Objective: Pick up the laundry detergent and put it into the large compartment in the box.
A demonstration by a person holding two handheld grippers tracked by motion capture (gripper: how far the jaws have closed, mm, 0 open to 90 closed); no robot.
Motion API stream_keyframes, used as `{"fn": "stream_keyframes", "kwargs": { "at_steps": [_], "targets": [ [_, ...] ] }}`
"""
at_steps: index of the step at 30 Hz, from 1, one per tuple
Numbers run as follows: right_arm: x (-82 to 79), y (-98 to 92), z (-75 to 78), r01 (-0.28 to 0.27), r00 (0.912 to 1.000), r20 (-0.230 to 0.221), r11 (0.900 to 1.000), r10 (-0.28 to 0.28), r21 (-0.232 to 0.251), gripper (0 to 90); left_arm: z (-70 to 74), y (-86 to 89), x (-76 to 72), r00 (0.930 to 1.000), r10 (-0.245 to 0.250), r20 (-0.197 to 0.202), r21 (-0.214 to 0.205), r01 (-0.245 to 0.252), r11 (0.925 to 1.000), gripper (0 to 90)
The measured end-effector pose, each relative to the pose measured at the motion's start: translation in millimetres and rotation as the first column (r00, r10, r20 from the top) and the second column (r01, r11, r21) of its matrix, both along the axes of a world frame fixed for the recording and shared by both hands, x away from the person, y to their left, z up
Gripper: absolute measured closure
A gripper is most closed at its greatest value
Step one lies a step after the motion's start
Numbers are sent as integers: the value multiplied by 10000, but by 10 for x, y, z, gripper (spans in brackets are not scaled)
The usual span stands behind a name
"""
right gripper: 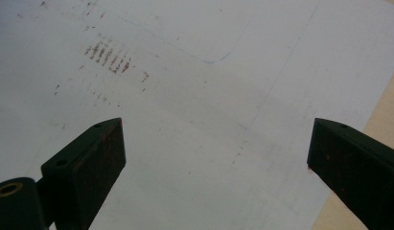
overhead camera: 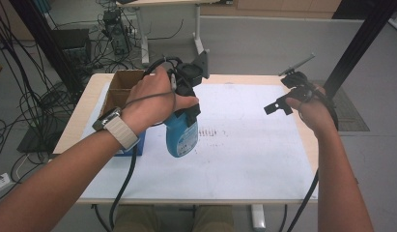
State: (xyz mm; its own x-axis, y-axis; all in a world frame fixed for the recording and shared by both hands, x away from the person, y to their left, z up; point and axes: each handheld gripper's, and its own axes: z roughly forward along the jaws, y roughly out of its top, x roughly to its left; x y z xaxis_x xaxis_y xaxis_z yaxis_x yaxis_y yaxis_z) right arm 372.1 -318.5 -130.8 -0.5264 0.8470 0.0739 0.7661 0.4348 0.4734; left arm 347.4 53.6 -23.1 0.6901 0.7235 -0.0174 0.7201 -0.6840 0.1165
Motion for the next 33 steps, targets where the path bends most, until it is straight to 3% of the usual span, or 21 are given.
{"fn": "stream_keyframes", "kwargs": {
  "at_steps": [13,20,24,29,33],
  "targets": [
    [-64,-2,39,83,9998,193,10000,-82,-19,57,330,86,-86,9978,568,342,-140,-564,9983,389],
    [-72,12,46,108,9997,220,9999,-109,38,57,532,218,-96,9925,1108,516,-362,-1090,9934,388],
    [-65,29,41,64,9998,210,10000,-65,69,57,725,286,-91,9830,1710,672,-377,-1687,9849,388],
    [-55,50,40,9,9997,251,9999,-12,101,57,856,322,-79,9727,2187,772,-304,-2169,9757,388],
    [-41,63,40,-16,9997,261,9999,13,116,56,940,385,-38,9552,2871,713,-368,-2851,9578,388]
  ]
}}
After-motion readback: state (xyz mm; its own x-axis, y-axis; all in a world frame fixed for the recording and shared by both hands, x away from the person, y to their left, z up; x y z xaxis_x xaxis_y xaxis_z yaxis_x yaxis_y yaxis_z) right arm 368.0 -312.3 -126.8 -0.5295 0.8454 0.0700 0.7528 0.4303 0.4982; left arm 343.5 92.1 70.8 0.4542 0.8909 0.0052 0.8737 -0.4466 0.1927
